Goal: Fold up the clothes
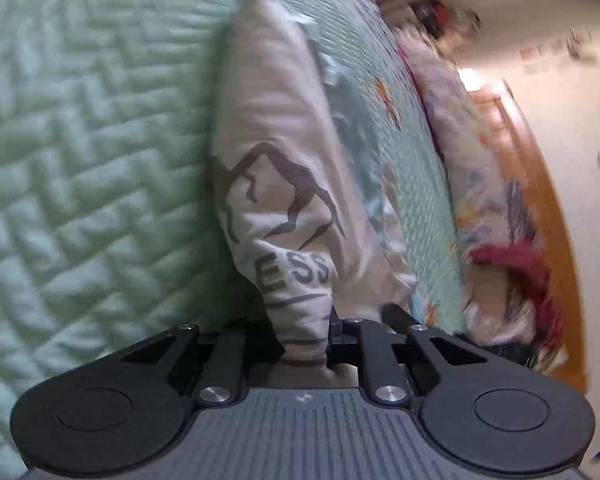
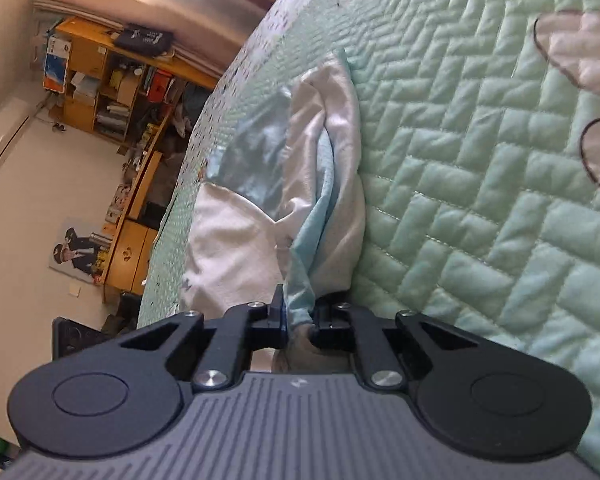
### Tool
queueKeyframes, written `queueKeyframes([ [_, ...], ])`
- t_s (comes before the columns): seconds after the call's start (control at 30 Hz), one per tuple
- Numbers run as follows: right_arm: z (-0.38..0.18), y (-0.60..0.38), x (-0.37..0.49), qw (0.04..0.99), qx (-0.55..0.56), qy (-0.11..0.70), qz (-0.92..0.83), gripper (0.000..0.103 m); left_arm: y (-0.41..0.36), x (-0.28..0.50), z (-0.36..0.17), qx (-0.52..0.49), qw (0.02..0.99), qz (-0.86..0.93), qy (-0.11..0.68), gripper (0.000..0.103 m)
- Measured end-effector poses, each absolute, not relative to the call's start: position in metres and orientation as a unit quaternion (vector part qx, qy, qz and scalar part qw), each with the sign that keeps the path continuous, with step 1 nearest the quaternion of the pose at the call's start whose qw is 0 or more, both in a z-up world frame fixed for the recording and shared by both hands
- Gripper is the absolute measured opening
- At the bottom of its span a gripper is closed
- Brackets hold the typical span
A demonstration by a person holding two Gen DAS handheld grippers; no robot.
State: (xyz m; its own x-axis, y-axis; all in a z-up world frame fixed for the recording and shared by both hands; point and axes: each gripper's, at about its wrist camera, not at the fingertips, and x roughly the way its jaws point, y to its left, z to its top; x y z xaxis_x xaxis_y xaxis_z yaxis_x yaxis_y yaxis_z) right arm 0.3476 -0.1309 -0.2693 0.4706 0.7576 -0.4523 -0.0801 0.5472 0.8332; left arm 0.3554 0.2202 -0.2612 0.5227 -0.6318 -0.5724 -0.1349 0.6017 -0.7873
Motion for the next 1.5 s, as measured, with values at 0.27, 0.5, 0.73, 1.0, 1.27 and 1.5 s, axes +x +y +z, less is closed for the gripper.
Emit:
queueKeyframes([
  [0.27,-0.264,-0.142,0.301,0.722,0.476,0.414,0.284,0.011,0.232,0.302,-0.241,-0.44,0.757,-0.184,0.447,0.016],
  [0.5,-0.262,-0.147,0.217,0.656,0.547,0.42,0.306,0.012,0.244,0.224,-0.221,-0.465,0.726,-0.206,0.464,0.016],
  [0.73,-0.248,-0.162,0.142,0.655,0.528,0.442,0.312,0.02,0.238,0.135,-0.233,-0.423,0.709,-0.204,0.526,0.04],
  [1.0,-0.228,-0.196,0.1,0.75,0.416,0.468,0.215,0.032,0.231,0.098,-0.181,-0.304,0.809,-0.174,0.473,0.056],
  [1.27,-0.169,-0.145,0.132,0.753,0.423,0.371,0.342,0.033,0.158,0.13,-0.142,-0.276,0.82,-0.243,0.438,0.084],
  [1.5,-0.276,-0.147,0.152,0.717,0.461,0.457,0.253,0.0,0.167,0.109,-0.221,-0.28,0.807,-0.183,0.486,0.077],
])
